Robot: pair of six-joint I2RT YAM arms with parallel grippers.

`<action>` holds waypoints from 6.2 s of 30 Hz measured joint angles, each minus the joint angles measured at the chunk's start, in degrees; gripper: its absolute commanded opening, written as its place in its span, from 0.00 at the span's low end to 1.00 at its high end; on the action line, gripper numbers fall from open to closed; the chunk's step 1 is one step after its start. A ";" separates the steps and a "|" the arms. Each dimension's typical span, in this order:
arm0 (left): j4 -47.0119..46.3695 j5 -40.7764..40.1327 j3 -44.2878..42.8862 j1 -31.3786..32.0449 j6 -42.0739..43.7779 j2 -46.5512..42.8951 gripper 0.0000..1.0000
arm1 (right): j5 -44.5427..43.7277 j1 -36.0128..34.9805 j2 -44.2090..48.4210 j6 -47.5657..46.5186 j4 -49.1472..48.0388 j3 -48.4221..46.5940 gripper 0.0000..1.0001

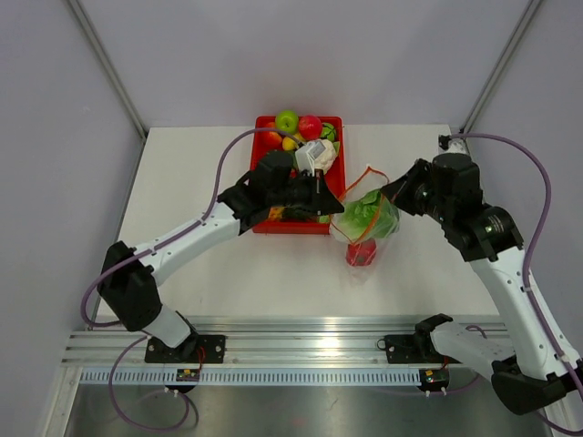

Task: Place the food in the zip-top bag and seal the zipper
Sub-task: Adjust the zipper food storage bag at the center of the board.

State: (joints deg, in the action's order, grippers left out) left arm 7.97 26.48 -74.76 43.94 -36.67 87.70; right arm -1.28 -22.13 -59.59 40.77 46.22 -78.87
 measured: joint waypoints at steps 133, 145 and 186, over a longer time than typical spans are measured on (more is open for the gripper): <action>0.46 5.86 -10.34 7.69 -2.38 19.82 0.00 | -10.25 0.17 4.70 -3.61 10.36 17.09 0.00; 7.04 2.91 -9.97 8.31 2.64 14.62 0.00 | -11.34 0.17 5.90 -3.91 10.67 13.53 0.00; 0.13 2.27 -9.16 10.49 2.27 9.49 0.00 | -6.12 0.17 9.97 -5.18 6.47 18.25 0.00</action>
State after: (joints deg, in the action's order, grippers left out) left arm 8.10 28.75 -83.92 54.43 -34.39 97.19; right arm -7.40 -21.96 -49.63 35.59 52.69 -60.62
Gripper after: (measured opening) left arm 0.005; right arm 0.011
